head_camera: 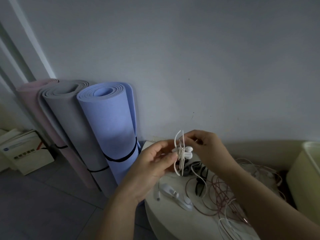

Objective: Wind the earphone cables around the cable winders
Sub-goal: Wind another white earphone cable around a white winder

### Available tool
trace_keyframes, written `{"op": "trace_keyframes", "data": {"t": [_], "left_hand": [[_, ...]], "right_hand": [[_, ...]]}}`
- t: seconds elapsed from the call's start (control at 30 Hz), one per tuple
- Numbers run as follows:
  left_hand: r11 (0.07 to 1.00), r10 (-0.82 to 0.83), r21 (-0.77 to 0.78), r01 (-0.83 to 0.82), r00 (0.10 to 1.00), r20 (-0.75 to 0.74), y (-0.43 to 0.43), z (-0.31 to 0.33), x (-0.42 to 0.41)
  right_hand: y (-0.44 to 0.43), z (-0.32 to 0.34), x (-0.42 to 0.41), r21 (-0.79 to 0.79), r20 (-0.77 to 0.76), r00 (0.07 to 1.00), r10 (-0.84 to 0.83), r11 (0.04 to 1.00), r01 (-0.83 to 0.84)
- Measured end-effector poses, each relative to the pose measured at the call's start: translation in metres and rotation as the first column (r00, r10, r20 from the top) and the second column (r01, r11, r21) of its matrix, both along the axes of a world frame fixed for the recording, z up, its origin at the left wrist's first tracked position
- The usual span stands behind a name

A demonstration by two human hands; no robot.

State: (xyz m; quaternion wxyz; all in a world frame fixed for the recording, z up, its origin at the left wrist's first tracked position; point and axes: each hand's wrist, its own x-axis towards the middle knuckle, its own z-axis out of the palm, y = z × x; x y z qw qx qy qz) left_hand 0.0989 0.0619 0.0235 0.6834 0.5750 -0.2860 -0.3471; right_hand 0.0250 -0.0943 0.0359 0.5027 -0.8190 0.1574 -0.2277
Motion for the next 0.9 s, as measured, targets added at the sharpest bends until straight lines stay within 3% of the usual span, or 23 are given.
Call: {"op": "trace_keyframes", "data": {"t": [0.1,0.27,0.43,0.67,0.8,0.9], "left_hand": [[0.990,0.083,-0.108,-0.089,0.995,-0.064,-0.002,0.002,0.000],[0.913,0.226,-0.271,-0.305,0.931,-0.287,-0.002,0.004,0.007],[0.889,0.372,-0.154,-0.431,0.877,-0.305,0.004,-0.006,0.020],[0.905,0.385,-0.047,-0.423,0.861,-0.333,0.005,-0.008,0.020],[0.900,0.432,0.030,-0.436,0.876,-0.214,0.003,-0.007,0.017],[0.864,0.477,0.150,-0.480,0.877,0.059,0.000,-0.008,0.013]], "right_hand": [[0.011,-0.011,0.003,0.052,-0.053,0.990,0.127,0.991,-0.124],[0.027,-0.012,0.007,-0.189,-0.188,0.948,0.258,0.937,-0.293],[0.026,-0.004,0.007,-0.434,-0.260,0.943,0.208,0.847,-0.306],[0.025,0.010,-0.003,-0.622,-0.304,0.938,0.164,0.712,-0.326],[0.029,0.017,-0.006,-0.647,-0.296,0.937,0.185,0.683,-0.339],[0.031,0.020,-0.008,-0.632,-0.224,0.955,0.196,0.716,-0.295]]}}
